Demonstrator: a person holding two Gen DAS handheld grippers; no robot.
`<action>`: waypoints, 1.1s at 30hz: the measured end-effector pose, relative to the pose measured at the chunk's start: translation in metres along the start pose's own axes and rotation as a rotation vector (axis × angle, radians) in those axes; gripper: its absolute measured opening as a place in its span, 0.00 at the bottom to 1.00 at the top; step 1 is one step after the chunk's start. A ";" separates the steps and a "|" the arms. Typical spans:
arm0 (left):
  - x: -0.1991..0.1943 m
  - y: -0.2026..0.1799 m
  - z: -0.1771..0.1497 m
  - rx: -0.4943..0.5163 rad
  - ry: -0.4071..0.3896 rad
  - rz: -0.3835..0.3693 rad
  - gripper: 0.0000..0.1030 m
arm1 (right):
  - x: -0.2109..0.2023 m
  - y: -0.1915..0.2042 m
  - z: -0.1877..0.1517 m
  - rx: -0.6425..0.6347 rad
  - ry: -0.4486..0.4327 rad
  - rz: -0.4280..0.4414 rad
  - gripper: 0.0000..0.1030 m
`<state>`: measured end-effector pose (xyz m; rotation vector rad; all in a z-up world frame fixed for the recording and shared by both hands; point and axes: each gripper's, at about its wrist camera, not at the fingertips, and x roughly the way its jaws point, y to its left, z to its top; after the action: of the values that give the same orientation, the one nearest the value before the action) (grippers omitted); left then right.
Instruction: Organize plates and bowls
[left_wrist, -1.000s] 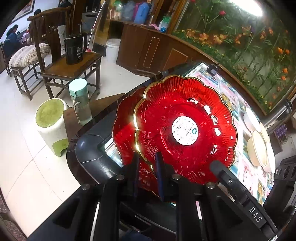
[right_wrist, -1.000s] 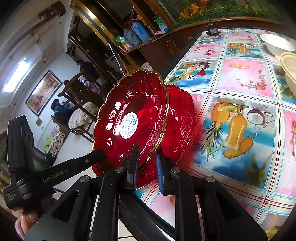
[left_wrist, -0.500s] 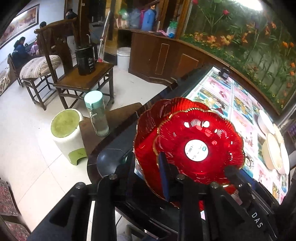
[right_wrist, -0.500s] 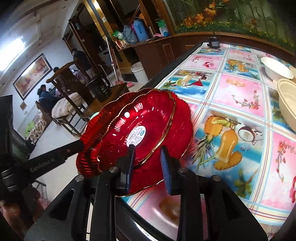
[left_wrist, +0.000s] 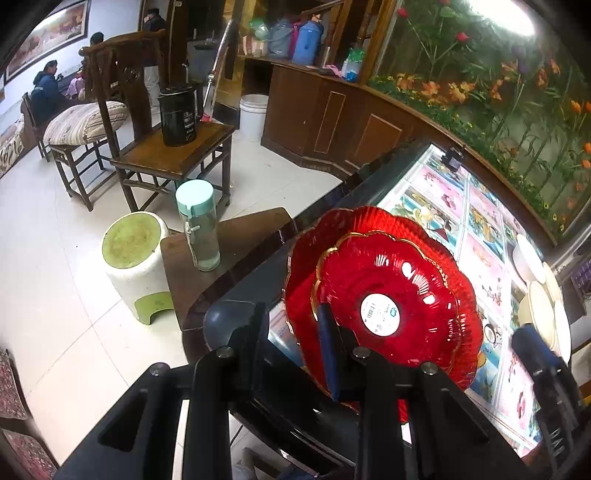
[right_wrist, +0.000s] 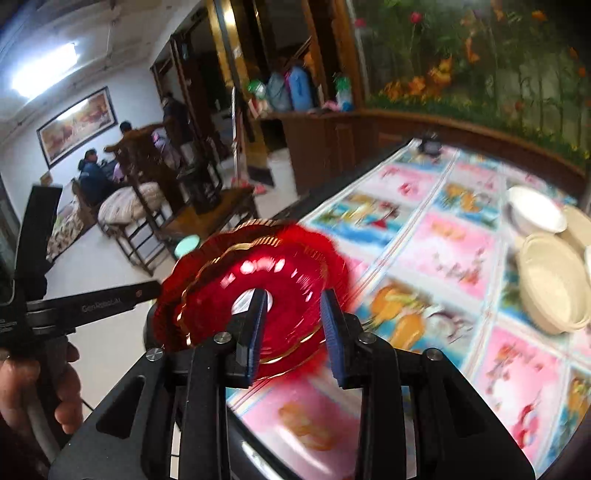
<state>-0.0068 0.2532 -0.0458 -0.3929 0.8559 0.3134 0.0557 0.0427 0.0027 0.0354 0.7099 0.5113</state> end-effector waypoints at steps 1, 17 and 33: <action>-0.001 0.001 0.001 -0.004 -0.006 0.000 0.26 | -0.005 -0.006 0.001 0.006 -0.021 -0.020 0.40; -0.019 -0.058 -0.008 0.139 -0.042 -0.023 0.44 | -0.050 -0.114 -0.018 0.230 -0.098 -0.105 0.43; -0.049 -0.171 -0.037 0.392 -0.149 -0.046 0.58 | -0.116 -0.195 -0.051 0.308 -0.196 -0.213 0.43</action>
<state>0.0104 0.0803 0.0060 -0.0238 0.7401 0.1252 0.0336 -0.1887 -0.0041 0.2916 0.5865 0.1883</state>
